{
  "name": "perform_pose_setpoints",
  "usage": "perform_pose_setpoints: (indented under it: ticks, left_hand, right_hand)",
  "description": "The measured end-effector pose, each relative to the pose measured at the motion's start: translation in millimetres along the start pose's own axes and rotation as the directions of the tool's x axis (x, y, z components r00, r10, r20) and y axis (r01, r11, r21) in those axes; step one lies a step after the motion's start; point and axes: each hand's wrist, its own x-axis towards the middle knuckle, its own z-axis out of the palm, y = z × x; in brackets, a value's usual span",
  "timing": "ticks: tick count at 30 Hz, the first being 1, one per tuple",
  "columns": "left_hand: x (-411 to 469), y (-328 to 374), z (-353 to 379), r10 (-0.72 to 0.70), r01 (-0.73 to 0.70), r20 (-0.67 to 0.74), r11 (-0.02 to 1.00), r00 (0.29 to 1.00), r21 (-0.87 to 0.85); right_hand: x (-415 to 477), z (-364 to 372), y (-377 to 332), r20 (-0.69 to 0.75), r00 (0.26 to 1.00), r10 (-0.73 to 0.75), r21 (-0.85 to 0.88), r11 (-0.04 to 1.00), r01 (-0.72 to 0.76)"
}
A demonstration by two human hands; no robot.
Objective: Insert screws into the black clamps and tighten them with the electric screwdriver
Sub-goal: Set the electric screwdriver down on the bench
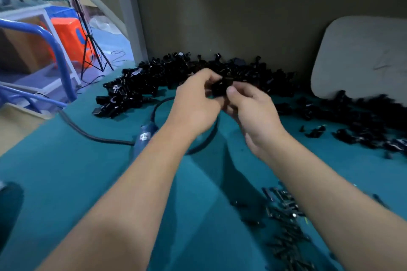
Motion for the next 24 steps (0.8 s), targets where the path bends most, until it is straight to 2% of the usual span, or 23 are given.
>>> perform_pose_setpoints:
  ticks: [2,4,7,9,11,14,19,22,24]
  left_hand:
    - [-51,11,7,0.008,-0.012,-0.063,0.997,0.998,-0.071]
    - [-100,16,19,-0.014,-0.005,-0.121,0.988,0.993,-0.154]
    - [-153,14,39,-0.152,0.111,-0.123,0.950,0.981,-0.290]
    - [-174,9,50,-0.188,0.152,-0.118,0.952,0.975,-0.264]
    - [-186,9,58,-0.155,0.123,-0.170,0.975,0.973,-0.185]
    - [-204,8,62,-0.081,0.058,-0.197,0.991,0.977,-0.120]
    - [-211,7,61,-0.098,0.056,-0.206,0.978,0.974,-0.198]
    - [-208,3,63,-0.147,0.082,-0.245,0.963,0.958,-0.255]
    - [-206,1,65,-0.161,0.082,-0.260,0.953,0.952,-0.290]
  right_hand:
    - [-47,-22,-7,0.052,0.998,0.042,0.104,0.993,-0.048]
    - [-92,-47,-13,0.058,0.997,0.059,0.103,0.993,-0.065]
    - [-143,-84,-19,0.088,0.994,0.068,-0.037,0.997,-0.065]
    - [-164,-105,-17,0.078,0.996,0.049,-0.197,0.980,-0.033]
    - [-173,-125,-12,0.034,0.999,-0.018,-0.437,0.899,0.032]
    - [-166,-158,-3,-0.034,0.995,-0.089,-0.737,0.675,0.035]
    - [-120,-223,-1,-0.226,0.964,-0.140,-0.854,0.505,-0.126]
    - [-83,-253,-3,-0.296,0.948,-0.121,-0.851,0.483,-0.204]
    - [-58,-270,-4,-0.317,0.935,-0.161,-0.872,0.437,-0.220]
